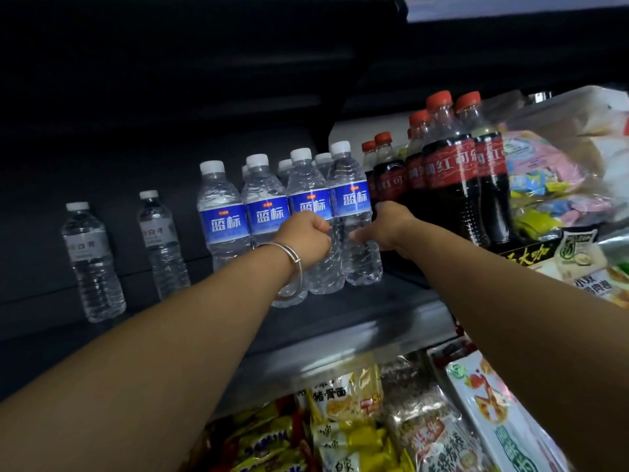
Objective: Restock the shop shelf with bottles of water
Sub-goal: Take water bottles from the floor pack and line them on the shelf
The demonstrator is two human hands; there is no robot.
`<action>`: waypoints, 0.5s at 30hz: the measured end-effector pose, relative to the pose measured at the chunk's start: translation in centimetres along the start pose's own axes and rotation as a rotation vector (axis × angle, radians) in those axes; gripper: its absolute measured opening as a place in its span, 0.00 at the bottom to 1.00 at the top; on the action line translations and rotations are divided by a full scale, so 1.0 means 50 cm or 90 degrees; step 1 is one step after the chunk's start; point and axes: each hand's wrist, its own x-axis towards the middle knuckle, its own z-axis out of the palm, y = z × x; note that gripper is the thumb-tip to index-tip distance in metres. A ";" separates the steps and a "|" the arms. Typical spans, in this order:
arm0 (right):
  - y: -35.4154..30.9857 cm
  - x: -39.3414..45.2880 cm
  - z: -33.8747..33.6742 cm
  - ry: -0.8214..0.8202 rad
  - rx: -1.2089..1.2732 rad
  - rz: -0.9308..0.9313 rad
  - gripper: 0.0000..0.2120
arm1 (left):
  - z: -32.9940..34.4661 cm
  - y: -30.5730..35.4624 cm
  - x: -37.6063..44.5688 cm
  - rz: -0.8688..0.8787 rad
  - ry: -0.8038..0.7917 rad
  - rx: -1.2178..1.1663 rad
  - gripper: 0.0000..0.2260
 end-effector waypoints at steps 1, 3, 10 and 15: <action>0.000 -0.013 -0.001 0.010 -0.020 -0.006 0.23 | 0.002 -0.001 -0.004 0.006 0.003 -0.007 0.12; -0.001 -0.045 -0.004 0.029 -0.058 -0.029 0.26 | 0.009 -0.001 -0.016 0.024 0.001 -0.027 0.10; 0.008 -0.207 -0.030 0.101 -0.249 -0.195 0.32 | 0.034 0.009 -0.123 0.163 -0.050 -0.085 0.17; 0.057 -0.369 -0.012 0.126 -0.396 -0.231 0.30 | 0.055 -0.040 -0.268 0.265 -0.070 0.002 0.18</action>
